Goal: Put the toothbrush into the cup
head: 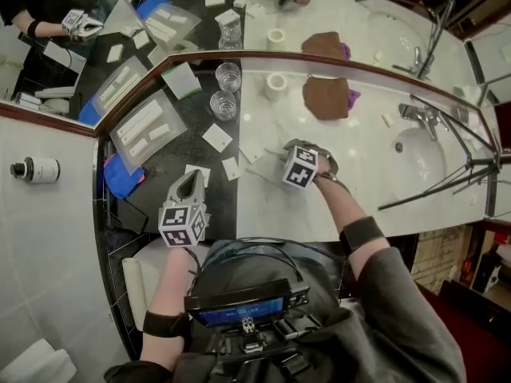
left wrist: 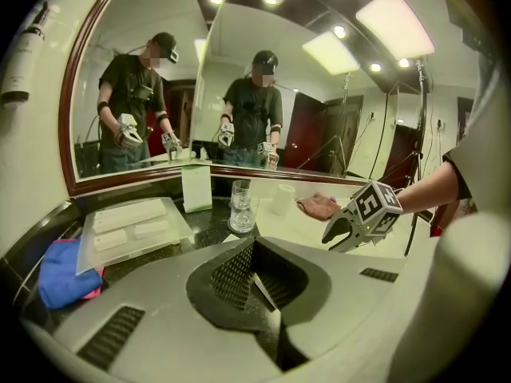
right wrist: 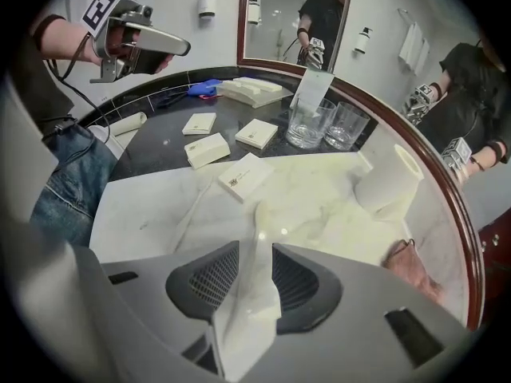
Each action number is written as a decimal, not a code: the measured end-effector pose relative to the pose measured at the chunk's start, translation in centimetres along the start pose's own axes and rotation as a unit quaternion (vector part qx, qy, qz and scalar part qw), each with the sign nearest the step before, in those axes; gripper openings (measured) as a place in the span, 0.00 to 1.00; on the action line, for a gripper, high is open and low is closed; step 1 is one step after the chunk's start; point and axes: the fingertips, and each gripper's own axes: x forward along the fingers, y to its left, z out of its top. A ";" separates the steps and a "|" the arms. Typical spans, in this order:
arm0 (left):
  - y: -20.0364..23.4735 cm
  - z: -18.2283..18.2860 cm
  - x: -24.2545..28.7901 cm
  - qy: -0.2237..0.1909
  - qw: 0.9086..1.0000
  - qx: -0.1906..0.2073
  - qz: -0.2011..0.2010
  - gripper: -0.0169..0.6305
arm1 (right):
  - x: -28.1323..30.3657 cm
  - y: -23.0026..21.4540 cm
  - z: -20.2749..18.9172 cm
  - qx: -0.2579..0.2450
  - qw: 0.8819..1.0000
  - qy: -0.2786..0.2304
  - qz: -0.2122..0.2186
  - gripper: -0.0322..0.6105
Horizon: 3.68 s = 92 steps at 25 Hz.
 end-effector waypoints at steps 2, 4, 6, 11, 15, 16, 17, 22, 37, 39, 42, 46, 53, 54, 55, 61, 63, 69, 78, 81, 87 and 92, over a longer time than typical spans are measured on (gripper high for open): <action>0.6 0.3 0.3 -0.001 1.000 0.001 0.000 0.03 | 0.6 0.1 0.1 -0.007 1.000 0.010 0.011 0.28; 1.0 0.5 0.5 -0.003 1.000 0.000 -0.001 0.03 | 1.1 0.2 0.1 -0.014 1.000 0.019 0.016 0.26; 1.2 0.3 0.5 -0.002 1.000 -0.003 -0.002 0.03 | 1.4 0.3 0.3 -0.017 0.999 0.024 0.021 0.24; 1.9 -1.0 0.3 0.005 1.000 -0.012 -0.003 0.03 | 2.1 0.2 1.4 -0.025 0.999 0.035 0.029 0.22; 3.0 -1.7 -0.2 0.007 1.000 -0.020 0.002 0.03 | 2.8 0.3 1.8 -0.030 0.997 0.052 0.038 0.21; 3.3 -1.8 -0.3 0.007 1.000 -0.021 0.004 0.03 | 3.0 0.3 1.8 -0.030 0.997 0.055 0.036 0.18; 3.6 -1.9 -0.4 0.007 1.000 -0.023 0.005 0.03 | 3.1 0.2 1.9 -0.030 0.997 0.058 0.033 0.16; 4.5 -2.1 -0.5 0.006 0.999 -0.033 0.008 0.03 | 3.2 0.0 2.0 -0.027 0.997 0.062 0.028 0.13; 4.7 -1.4 0.2 -0.002 1.000 -0.028 -0.003 0.03 | 0.6 -1.4 3.0 0.007 1.000 0.025 -0.003 0.12; 4.6 -1.1 0.3 -0.005 1.000 -0.026 -0.004 0.03 | -0.2 -1.7 3.5 0.014 1.000 0.012 -0.009 0.12; 4.3 -0.6 0.6 -0.009 1.000 -0.021 -0.008 0.03 | -1.7 -2.5 4.5 0.038 0.999 -0.021 -0.021 0.12; 3.6 -0.1 0.8 -0.012 1.000 -0.014 -0.014 0.03 | -4.1 -3.4 5.5 0.074 0.994 -0.071 -0.042 0.12; 2.1 0.6 1.2 -0.015 1.000 0.001 -0.028 0.03 | -9.0 -4.8 6.3 0.135 0.972 -0.166 -0.093 0.12; 2.0 0.7 1.3 -0.015 0.999 0.003 -0.029 0.03 | -9.7 -5.0 6.2 0.155 0.965 -0.186 -0.098 0.12; 1.8 0.8 1.3 -0.015 0.999 0.005 -0.031 0.03 | -10.5 -5.3 6.2 0.176 0.957 -0.208 -0.102 0.12; 1.2 1.3 1.6 -0.017 0.999 0.012 -0.035 0.03 | -13.9 -6.7 5.0 0.274 0.898 -0.318 -0.134 0.12; 1.1 1.2 1.6 -0.017 0.999 0.012 -0.035 0.03 | -14.2 -6.7 4.6 0.291 0.883 -0.341 -0.140 0.12; 0.8 0.4 1.9 -0.011 0.999 0.012 -0.034 0.03 | -14.8 -6.7 5.2 0.296 0.859 -0.387 -0.156 0.12; 0.8 2.5 4.8 -0.031 0.999 0.006 -0.028 0.03 | -15.4 -10.2 8.8 0.319 0.809 -0.470 -0.151 0.12; 1.4 4.1 6.3 -0.045 0.999 0.010 -0.025 0.03 | -15.6 -12.5 10.4 0.329 0.789 -0.495 -0.156 0.12; 2.4 6.3 9.4 -0.059 0.998 0.025 -0.025 0.03 | -16.2 -16.0 14.6 0.316 0.768 -0.534 -0.155 0.12; 3.3 7.8 11.6 -0.063 0.997 0.038 -0.022 0.03 | -16.7 -19.1 17.8 0.312 0.751 -0.562 -0.151 0.12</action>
